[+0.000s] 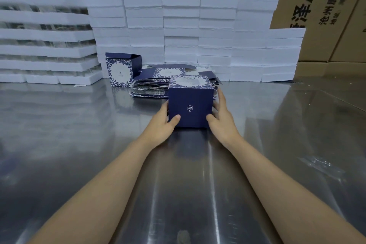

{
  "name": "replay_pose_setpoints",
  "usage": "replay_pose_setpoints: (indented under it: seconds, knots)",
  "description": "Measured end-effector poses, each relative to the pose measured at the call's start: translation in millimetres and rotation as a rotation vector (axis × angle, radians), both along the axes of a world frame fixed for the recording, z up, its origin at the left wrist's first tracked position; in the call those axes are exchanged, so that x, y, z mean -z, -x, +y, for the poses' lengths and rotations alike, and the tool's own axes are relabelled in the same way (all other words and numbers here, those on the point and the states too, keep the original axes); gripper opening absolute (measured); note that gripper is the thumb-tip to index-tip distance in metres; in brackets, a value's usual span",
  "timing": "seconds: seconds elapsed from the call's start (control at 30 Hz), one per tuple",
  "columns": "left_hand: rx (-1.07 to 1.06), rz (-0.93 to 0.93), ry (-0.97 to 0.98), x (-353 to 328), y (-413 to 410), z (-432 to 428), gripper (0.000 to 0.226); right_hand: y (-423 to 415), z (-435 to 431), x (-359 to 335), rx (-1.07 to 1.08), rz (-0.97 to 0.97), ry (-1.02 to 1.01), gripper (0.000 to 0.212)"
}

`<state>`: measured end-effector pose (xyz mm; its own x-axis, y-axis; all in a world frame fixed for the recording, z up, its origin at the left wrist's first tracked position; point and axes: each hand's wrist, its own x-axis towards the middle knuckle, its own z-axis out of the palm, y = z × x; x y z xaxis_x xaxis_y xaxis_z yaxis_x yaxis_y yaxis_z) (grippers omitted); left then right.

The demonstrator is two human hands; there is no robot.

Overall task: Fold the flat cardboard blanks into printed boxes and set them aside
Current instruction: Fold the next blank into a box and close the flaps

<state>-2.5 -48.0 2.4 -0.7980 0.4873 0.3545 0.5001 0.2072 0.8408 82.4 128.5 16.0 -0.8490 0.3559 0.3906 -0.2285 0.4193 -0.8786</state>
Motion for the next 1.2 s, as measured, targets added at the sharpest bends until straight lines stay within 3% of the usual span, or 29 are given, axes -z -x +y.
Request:
replay_pose_setpoints:
  seconds: [0.1, 0.2, 0.3, 0.4, 0.57, 0.7, 0.9, 1.1, 1.2]
  knots:
    - [-0.119, 0.183, -0.003, -10, -6, -1, 0.049, -6, 1, -11, 0.119, 0.155, -0.033, 0.074]
    - [-0.226, 0.288, -0.143, -27, -12, -4, 0.054, -16, 4, -31, 0.229, 0.305, -0.107, 0.060]
    - [-0.201, 0.347, -0.248, -40, -19, -4, 0.060, -21, -1, -44, 0.143, 0.439, -0.084, 0.041]
    - [-0.118, 0.410, -0.194, -44, -24, -2, 0.057, -19, -7, -44, -0.043, 0.370, -0.014, 0.033]
    - [-0.125, 0.460, -0.150, -49, -21, -7, 0.054, -14, -2, -41, -0.165, 0.152, 0.081, 0.038]
    - [0.081, 0.283, -0.136, -49, -21, -15, 0.050, -8, -1, -38, -0.207, 0.161, 0.041, 0.034]
    - [0.010, 0.362, -0.132, -53, -25, -11, 0.048, -9, 0, -49, -0.238, 0.106, -0.020, 0.041]
    - [-0.010, 0.425, -0.150, -51, -18, -12, 0.037, -19, 8, -50, -0.367, 0.070, -0.116, 0.027]
    - [-0.009, 0.352, -0.214, -49, -15, -12, 0.030, -13, 0, -45, -0.201, 0.178, -0.116, 0.025]
